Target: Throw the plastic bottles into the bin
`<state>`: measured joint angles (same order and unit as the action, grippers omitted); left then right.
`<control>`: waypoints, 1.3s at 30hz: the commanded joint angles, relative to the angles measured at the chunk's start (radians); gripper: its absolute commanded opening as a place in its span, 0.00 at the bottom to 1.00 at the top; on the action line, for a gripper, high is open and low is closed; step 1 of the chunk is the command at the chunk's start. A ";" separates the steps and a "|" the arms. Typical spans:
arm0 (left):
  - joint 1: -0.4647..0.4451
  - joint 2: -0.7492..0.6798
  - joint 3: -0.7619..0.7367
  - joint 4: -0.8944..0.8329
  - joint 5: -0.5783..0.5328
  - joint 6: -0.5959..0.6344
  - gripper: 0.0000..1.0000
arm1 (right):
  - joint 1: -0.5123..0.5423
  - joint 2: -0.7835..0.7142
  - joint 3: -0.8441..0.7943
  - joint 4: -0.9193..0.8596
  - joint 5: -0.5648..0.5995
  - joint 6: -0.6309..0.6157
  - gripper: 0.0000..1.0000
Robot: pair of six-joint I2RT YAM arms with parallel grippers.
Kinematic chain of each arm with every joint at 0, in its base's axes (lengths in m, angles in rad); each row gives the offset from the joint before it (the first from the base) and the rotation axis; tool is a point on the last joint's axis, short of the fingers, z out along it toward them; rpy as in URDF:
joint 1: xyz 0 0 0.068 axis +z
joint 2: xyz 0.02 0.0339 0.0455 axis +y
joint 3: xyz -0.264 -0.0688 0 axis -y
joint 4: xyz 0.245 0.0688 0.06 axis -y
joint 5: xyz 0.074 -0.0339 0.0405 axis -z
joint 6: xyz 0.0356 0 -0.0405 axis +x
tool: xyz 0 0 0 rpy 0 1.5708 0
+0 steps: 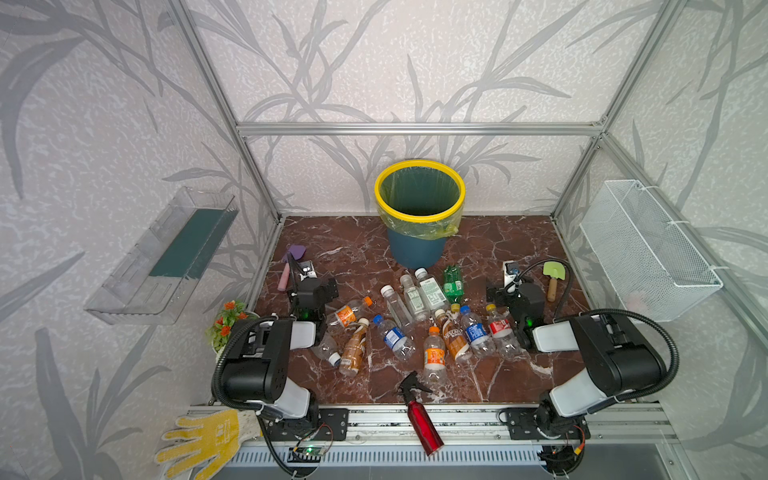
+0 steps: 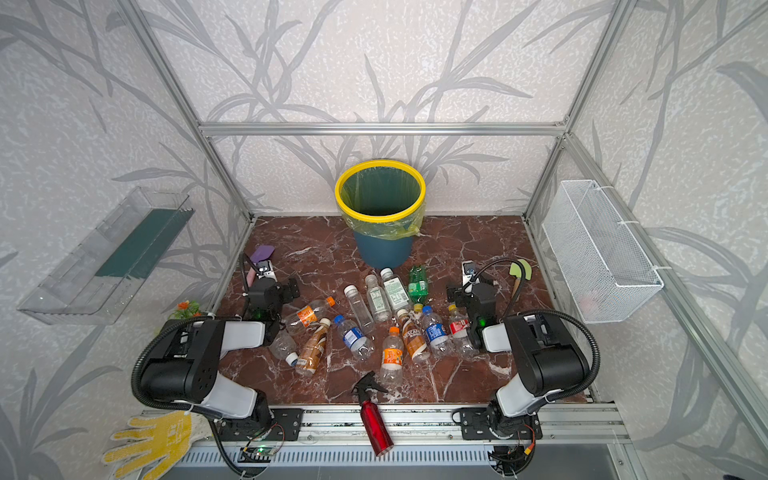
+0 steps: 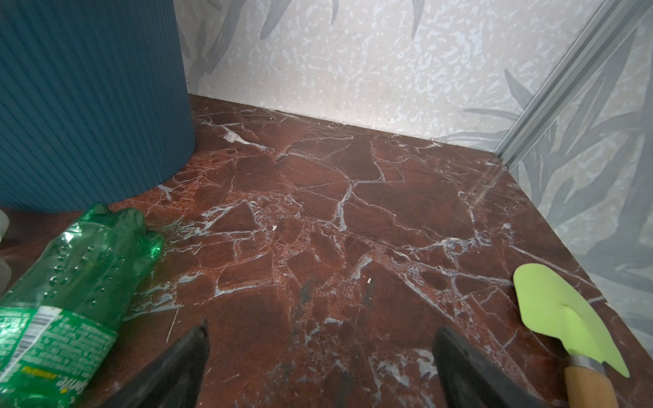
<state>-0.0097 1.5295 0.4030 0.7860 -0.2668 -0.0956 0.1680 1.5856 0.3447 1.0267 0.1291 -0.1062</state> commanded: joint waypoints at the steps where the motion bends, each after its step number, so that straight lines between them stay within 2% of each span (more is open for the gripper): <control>1: 0.005 -0.009 0.007 0.011 0.000 0.013 0.99 | -0.007 0.005 -0.001 0.020 -0.008 -0.006 0.99; 12: 0.005 -0.009 0.009 0.009 0.001 0.013 0.99 | -0.033 -0.001 0.022 -0.034 -0.056 0.013 0.99; 17: 0.005 -0.009 0.008 0.009 0.001 0.013 0.99 | -0.070 -0.004 0.035 -0.063 -0.120 0.040 0.99; 21: 0.005 -0.015 0.006 0.016 0.000 0.014 0.94 | -0.070 -0.004 0.036 -0.063 -0.118 0.039 0.91; 22: 0.006 -0.030 0.020 -0.014 0.000 0.017 0.91 | -0.070 -0.005 0.033 -0.061 -0.117 0.039 0.89; 24: 0.005 -0.100 0.095 -0.223 0.010 0.018 0.84 | -0.069 -0.043 0.048 -0.129 -0.077 0.056 0.86; 28: -0.021 -0.213 0.188 -0.415 -0.097 -0.034 0.81 | -0.060 -0.147 0.194 -0.471 -0.057 0.045 0.81; 31: -0.038 -0.262 0.281 -0.561 -0.080 -0.145 0.79 | -0.027 -0.198 0.305 -0.685 -0.039 0.092 0.81; 33: -0.052 -0.278 0.364 -0.694 -0.044 -0.216 0.78 | -0.009 -0.226 0.369 -0.799 -0.087 0.143 0.81; 35: -0.061 -0.300 0.484 -0.861 0.038 -0.280 0.78 | 0.047 -0.244 0.419 -0.898 -0.085 0.159 0.80; 37: -0.073 -0.324 0.560 -0.973 0.138 -0.273 0.77 | 0.106 -0.240 0.461 -0.975 -0.060 0.142 0.81; 39: -0.085 -0.351 0.615 -1.060 0.253 -0.208 0.77 | 0.137 -0.213 0.510 -1.065 -0.084 0.198 0.81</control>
<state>-0.0799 1.2270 0.9524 -0.0196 -0.1791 -0.2993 0.2649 1.3506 0.8108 0.2035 0.0673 0.0311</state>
